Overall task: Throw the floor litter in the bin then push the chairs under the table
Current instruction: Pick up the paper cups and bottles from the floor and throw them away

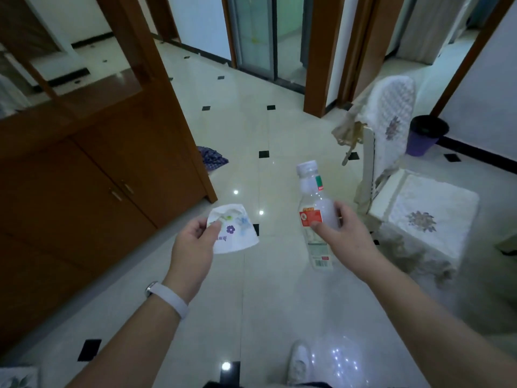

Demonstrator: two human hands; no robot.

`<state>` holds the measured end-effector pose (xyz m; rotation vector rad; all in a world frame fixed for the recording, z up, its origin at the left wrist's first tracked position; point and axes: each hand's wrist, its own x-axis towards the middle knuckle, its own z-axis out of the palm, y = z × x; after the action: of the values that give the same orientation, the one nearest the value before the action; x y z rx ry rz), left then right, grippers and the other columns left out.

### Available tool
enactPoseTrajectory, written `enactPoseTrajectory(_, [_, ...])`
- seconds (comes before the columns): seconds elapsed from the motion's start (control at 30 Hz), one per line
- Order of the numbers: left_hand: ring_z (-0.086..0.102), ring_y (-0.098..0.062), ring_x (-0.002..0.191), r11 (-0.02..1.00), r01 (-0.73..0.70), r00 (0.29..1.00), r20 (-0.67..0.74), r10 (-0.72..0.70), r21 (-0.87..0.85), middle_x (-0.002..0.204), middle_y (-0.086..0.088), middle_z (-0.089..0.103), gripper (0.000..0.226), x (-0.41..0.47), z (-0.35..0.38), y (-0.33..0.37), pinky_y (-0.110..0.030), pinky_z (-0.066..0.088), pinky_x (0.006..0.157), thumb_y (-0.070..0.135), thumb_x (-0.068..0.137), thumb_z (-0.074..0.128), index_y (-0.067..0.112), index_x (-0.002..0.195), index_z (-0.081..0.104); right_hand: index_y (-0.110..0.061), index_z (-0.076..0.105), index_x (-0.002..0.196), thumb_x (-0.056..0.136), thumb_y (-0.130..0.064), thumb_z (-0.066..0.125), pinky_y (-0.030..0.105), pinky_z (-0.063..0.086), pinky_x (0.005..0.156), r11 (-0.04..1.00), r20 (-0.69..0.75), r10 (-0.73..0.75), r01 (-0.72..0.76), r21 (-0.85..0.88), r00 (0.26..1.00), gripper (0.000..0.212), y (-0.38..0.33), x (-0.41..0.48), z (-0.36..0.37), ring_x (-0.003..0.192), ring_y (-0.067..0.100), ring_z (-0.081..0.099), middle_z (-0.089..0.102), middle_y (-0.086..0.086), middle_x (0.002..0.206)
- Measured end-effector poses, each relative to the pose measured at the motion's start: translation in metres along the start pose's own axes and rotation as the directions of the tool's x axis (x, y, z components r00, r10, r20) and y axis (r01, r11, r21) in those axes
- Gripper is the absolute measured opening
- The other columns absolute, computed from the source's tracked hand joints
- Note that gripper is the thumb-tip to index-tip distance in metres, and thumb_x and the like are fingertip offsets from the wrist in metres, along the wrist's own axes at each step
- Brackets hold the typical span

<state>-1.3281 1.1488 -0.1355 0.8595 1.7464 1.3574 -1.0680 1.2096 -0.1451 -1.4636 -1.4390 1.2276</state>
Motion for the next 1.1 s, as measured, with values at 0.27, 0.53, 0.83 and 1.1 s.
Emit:
enactPoseTrajectory(0.27, [0.062, -0.014, 0.071, 0.999, -0.026, 0.997, 0.078, 0.023, 0.043, 0.081, -0.006, 0.073, 0.010, 0.104, 0.038, 0.014, -0.034, 0.047, 0.068, 0.017, 0.093, 0.064, 0.015, 0.084, 0.067, -0.031, 0.058, 0.109, 0.077, -0.046, 0.075, 0.025, 0.048, 0.074, 1.000, -0.012, 0.027, -0.027, 0.005, 1.000, 0.038, -0.014, 0.104, 0.008, 0.092, 0.006, 0.065, 0.068, -0.012, 0.102])
enactPoseTrajectory(0.53, [0.065, -0.019, 0.076, 1.000, 0.030, 0.984, 0.175, -0.029, -0.001, 0.085, -0.008, 0.073, 0.009, 0.268, 0.067, 0.012, -0.034, 0.049, 0.071, 0.019, 0.094, 0.063, 0.012, 0.089, 0.067, -0.035, 0.054, 0.111, 0.083, -0.039, 0.072, 0.019, 0.045, 0.073, 0.991, -0.108, 0.061, -0.073, -0.109, 0.992, 0.033, -0.038, 0.220, 0.047, 0.093, -0.002, 0.061, 0.063, -0.019, 0.103])
enactPoseTrajectory(0.83, [0.060, -0.016, 0.072, 0.999, -0.045, 0.933, 0.357, 0.044, -0.006, 0.084, -0.009, 0.071, 0.013, 0.448, 0.113, 0.068, -0.032, 0.045, 0.068, 0.024, 0.094, 0.064, 0.013, 0.086, 0.066, -0.032, 0.053, 0.113, 0.084, -0.033, 0.072, 0.015, 0.043, 0.070, 0.981, -0.315, 0.024, -0.083, -0.174, 0.949, 0.035, -0.095, 0.351, 0.061, 0.093, -0.006, 0.059, 0.064, -0.019, 0.101])
enactPoseTrajectory(1.1, [0.058, -0.016, 0.072, 0.997, -0.063, 0.886, 0.462, 0.036, 0.044, 0.086, -0.011, 0.071, 0.012, 0.535, 0.196, 0.086, -0.033, 0.045, 0.070, 0.025, 0.091, 0.065, 0.015, 0.084, 0.066, -0.028, 0.055, 0.120, 0.085, -0.027, 0.073, 0.006, 0.042, 0.065, 0.984, -0.409, 0.094, -0.147, -0.101, 0.908, 0.039, -0.077, 0.449, 0.029, 0.084, -0.013, 0.060, 0.066, -0.015, 0.104])
